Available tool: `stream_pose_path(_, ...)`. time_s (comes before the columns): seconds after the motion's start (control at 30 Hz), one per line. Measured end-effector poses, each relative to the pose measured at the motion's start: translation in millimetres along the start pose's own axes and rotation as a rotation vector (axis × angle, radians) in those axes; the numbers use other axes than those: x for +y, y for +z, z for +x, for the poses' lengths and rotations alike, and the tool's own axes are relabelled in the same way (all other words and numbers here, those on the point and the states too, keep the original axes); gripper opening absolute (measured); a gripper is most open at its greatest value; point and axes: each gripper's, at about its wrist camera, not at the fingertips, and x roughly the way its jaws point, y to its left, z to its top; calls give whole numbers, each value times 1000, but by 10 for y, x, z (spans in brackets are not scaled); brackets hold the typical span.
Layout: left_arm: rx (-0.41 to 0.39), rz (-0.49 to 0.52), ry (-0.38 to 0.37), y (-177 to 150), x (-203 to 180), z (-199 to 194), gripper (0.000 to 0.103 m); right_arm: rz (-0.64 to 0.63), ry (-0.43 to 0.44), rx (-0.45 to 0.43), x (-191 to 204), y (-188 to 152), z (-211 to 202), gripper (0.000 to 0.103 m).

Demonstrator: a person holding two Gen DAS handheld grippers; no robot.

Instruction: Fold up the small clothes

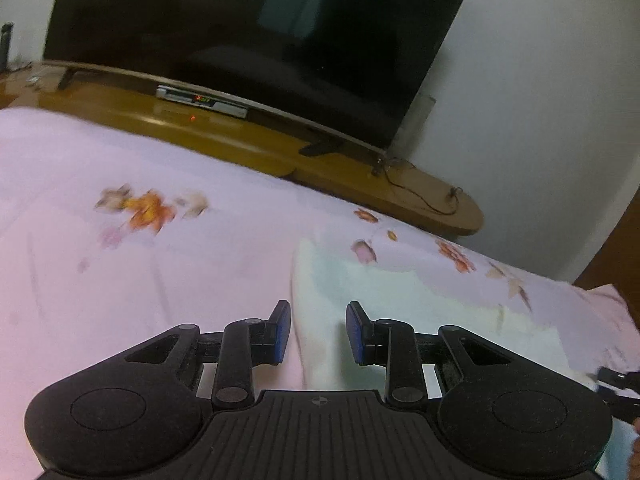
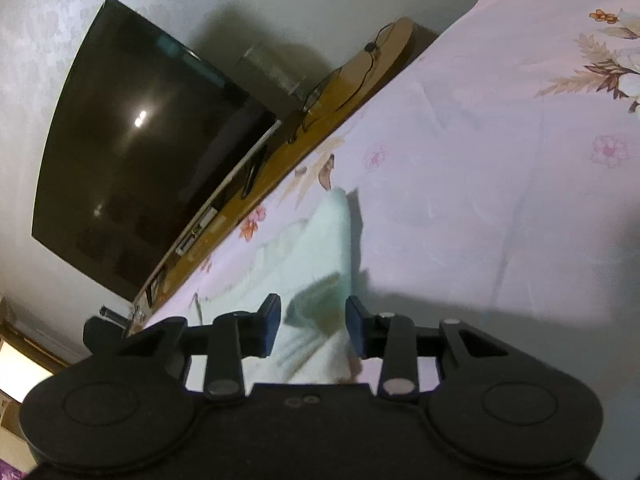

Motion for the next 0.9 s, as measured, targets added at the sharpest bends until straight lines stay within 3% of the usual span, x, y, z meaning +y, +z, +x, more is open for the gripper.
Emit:
stream_pose_path(0.13,17,-18,-9,196,60,339,30,-65,-20,-1,85,19,60,36)
stream_pose_path(0.27,92,-48,-24,228,140,719,29,-149,-73,25,145,-14,173,30)
stream_pose_path(0.3,79,-74,-27,201,185,752,9,-162,-90,32,153,-29,203,30)
stream_pose_path(0.33,71,-119,-33,183,249,763,9,-173,-103,35,162,-33,234,26)
stream_pose_path(0.4,14,-196,-56,119,358,684,8,-218,-136,33,214,-37,289,9)
stream_pose_path(0.43,11,-196,-39,93,376,688,8,-239,-138,25,250,-34,297,7)
stream_pose_path(0.6,16,-201,-28,72,398,671,9,-274,-174,27,244,-23,378,7)
stream_pose_path(0.67,-5,-154,-32,71,348,489,10,-216,-119,4,205,8,248,22)
stream_pose_path(0.7,-3,-127,-56,53,309,403,22,-210,-106,-7,206,7,170,27)
stream_pose_path(0.73,-1,-81,-63,11,240,306,43,-215,-98,-13,216,-5,117,28)
stream_pose_path(0.8,-18,-27,-60,-100,156,137,68,-230,-86,-9,221,-41,33,28)
stream_pose_path(0.9,22,17,-58,-257,99,74,68,-261,-77,31,215,-118,52,27)
